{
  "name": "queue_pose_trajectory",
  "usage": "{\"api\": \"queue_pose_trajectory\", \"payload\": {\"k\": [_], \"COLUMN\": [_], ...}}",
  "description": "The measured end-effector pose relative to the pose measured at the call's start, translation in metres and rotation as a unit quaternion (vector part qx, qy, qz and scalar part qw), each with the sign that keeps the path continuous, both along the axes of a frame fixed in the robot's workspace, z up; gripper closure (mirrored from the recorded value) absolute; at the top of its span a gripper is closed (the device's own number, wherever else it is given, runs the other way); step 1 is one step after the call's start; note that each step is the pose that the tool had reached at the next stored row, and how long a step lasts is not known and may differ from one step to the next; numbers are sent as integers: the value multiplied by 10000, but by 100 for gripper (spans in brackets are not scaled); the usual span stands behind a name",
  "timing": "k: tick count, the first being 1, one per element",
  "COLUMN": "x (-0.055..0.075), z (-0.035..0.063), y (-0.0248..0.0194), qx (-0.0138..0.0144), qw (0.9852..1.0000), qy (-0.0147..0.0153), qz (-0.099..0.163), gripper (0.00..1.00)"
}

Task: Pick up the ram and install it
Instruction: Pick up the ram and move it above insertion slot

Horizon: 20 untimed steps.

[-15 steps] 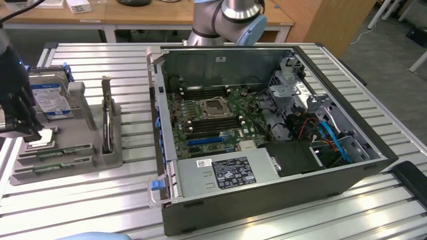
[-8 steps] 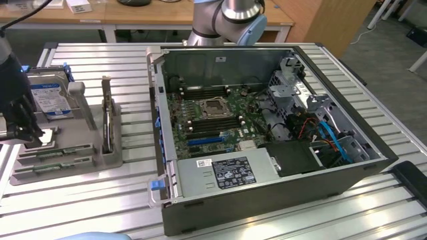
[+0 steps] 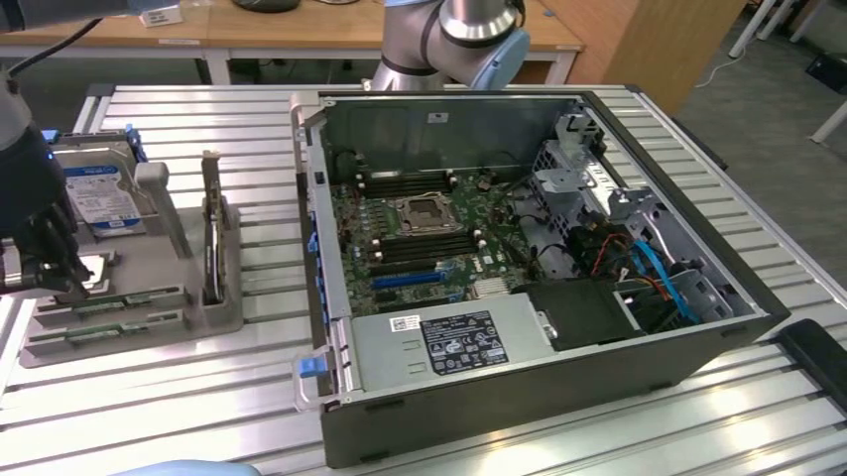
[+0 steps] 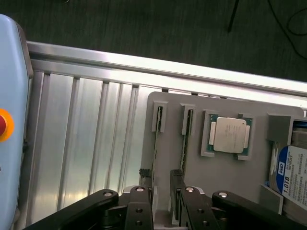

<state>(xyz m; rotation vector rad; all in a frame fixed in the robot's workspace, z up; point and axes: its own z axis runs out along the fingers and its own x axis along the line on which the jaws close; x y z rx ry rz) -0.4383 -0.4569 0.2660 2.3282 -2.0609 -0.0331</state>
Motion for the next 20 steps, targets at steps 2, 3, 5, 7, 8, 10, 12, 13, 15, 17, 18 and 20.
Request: {"api": "queue_pose_trajectory", "payload": {"k": [2, 3, 5, 7, 8, 10, 12, 13, 15, 17, 18, 20], "x": [0, 0, 0, 0, 0, 0, 0, 0, 0, 0, 0, 0], "z": [0, -1, -1, -5, -12, -22, -37, -46, -68, -96, -111, -140], "y": [0, 0, 0, 0, 0, 0, 0, 0, 0, 0, 0, 0], "qx": [0, 0, 0, 1, 2, 1, 1, 1, 1, 1, 1, 1], "qw": [10000, 10000, 10000, 10000, 10000, 10000, 10000, 10000, 10000, 10000, 10000, 10000], "qy": [0, 0, 0, -1, -3, -1, -1, -1, -1, 0, -1, -2], "qz": [0, 0, 0, 0, 0, 0, 0, 0, 0, 0, 0, 0], "gripper": [71, 71, 71, 71, 71, 71, 71, 71, 71, 71, 71, 71]}}
